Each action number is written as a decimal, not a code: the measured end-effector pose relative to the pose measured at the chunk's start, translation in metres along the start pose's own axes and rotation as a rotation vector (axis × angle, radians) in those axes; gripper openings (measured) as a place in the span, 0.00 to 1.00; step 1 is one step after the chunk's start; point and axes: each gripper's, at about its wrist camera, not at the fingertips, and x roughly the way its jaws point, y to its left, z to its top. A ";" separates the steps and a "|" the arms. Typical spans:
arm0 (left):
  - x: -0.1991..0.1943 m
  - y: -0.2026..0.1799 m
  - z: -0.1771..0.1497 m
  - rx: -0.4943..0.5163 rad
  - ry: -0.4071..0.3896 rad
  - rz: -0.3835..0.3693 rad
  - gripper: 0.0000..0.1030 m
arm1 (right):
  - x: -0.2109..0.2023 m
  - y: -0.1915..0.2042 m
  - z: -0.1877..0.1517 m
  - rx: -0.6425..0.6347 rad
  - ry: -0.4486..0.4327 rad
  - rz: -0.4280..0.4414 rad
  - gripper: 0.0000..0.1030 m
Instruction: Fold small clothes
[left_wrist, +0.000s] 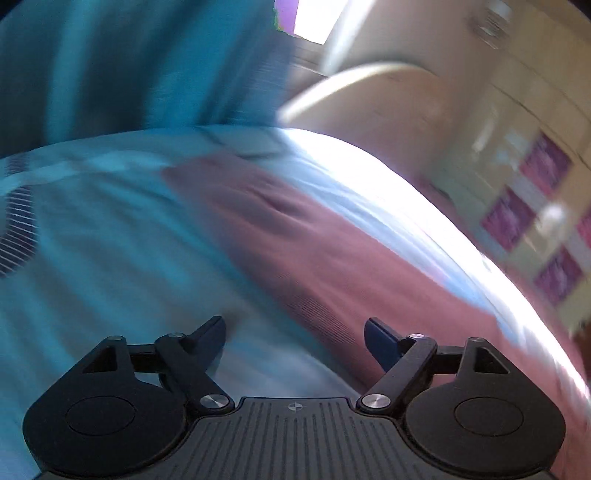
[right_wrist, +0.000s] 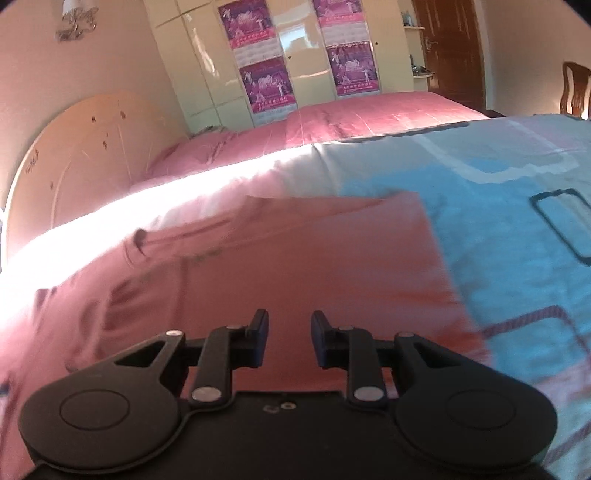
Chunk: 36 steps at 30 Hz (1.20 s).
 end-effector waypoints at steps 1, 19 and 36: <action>0.005 0.013 0.009 -0.027 -0.008 -0.008 0.79 | 0.004 0.004 0.002 0.025 -0.003 -0.004 0.25; 0.079 0.047 0.067 -0.134 -0.046 -0.192 0.08 | 0.007 0.017 0.007 0.106 -0.036 -0.186 0.24; 0.026 -0.299 -0.090 0.526 0.180 -0.644 0.08 | -0.010 0.003 0.004 0.113 -0.044 -0.121 0.24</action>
